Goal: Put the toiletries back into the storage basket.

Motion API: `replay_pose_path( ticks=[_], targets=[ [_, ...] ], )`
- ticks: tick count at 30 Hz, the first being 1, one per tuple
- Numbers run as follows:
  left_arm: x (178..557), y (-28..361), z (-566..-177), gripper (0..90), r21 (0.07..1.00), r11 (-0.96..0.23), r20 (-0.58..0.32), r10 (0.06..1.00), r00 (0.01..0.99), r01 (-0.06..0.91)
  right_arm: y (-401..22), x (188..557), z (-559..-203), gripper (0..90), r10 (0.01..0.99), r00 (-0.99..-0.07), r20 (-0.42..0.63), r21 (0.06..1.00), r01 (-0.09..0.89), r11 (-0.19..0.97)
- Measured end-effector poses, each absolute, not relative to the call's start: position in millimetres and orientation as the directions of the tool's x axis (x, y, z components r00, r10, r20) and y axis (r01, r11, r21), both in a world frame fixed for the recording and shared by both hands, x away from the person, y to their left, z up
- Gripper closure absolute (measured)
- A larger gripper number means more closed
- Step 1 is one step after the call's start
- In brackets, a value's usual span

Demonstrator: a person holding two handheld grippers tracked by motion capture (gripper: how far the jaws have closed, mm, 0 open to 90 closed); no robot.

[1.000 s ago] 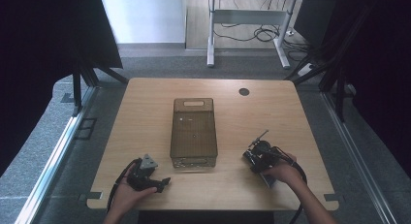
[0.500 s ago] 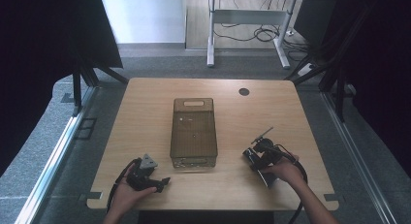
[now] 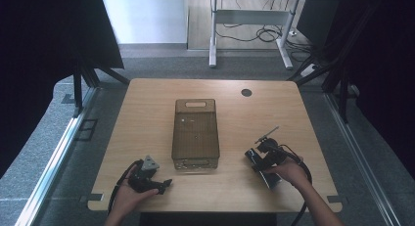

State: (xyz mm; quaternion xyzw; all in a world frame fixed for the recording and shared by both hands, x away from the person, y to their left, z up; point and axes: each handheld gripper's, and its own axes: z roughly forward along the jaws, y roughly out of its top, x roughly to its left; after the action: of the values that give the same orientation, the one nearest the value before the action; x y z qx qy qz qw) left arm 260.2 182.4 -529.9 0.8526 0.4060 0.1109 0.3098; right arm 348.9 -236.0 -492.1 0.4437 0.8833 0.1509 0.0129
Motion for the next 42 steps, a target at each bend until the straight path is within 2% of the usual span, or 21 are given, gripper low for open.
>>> replay_pose_path(
  ticks=[12, 27, 42],
  targets=[
    [260.7, 182.8, -530.9, 22.7, 0.619, -0.470, -0.069, 0.766, 0.639, 0.630, -238.1, 348.2, -476.1, 46.2, 0.790, -0.603, 0.110, 0.299, 0.778, 0.553],
    [258.6, 184.1, -526.1, 22.7, 0.632, -0.460, -0.067, 0.769, 0.636, 0.624, -232.9, 352.1, -436.5, 46.4, 0.774, -0.605, 0.188, 0.371, 0.773, 0.514],
    [259.1, 184.9, -526.7, 22.7, 0.630, -0.460, -0.069, 0.769, 0.635, 0.625, -213.2, 364.4, -424.6, 46.5, 0.769, -0.617, 0.171, 0.401, 0.756, 0.517]
  ],
)
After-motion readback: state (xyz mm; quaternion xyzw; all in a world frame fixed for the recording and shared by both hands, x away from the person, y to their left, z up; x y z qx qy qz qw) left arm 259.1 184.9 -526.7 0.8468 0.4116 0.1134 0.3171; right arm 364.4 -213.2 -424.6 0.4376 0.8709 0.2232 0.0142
